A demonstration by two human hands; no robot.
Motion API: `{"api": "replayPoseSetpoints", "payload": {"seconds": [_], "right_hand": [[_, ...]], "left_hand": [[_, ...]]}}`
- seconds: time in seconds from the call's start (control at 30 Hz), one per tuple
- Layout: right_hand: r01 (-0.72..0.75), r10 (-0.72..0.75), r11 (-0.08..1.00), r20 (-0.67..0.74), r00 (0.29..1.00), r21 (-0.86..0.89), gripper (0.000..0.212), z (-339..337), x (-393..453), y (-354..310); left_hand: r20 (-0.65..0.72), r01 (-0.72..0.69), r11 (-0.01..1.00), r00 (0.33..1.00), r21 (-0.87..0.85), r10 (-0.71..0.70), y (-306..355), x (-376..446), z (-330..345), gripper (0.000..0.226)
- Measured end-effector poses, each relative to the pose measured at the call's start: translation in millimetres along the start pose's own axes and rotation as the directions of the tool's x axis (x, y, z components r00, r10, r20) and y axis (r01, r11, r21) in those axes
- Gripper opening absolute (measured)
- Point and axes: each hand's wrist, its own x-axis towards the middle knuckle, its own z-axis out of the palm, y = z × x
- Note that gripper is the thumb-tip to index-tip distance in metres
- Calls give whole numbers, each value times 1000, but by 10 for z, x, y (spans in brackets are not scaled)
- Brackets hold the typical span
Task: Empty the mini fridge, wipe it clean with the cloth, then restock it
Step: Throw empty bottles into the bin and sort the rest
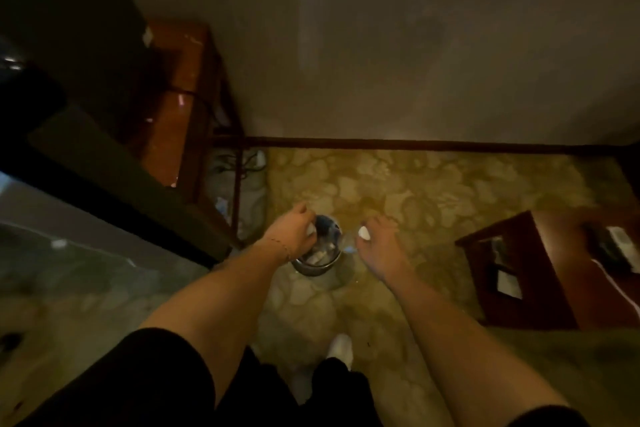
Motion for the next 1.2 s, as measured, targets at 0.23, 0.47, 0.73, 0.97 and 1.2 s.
{"api": "replayPoseSetpoints", "payload": {"seconds": [0.23,0.47,0.73,0.97,1.2], "right_hand": [[43,-47,998,81,996,54,31,345,751,465],[-1,-6,998,103,995,70,33,1328,1398,1050],[-24,10,994,126,992,108,32,2663,2188,1640],[71,-73,997,143,987,21,33,3794,2692,2092],[104,-92,993,207,974,-48,31,4419,2976,2251]], "left_hand": [[-28,152,988,988,-38,-154,-50,560,427,37],[3,154,987,988,42,-154,-529,1382,1287,32],[-9,221,975,975,34,-221,-1229,2191,2557,29],[-1,151,985,988,80,-152,-1947,2756,3575,33],[55,152,984,986,97,-158,-2327,3032,4071,37]]}}
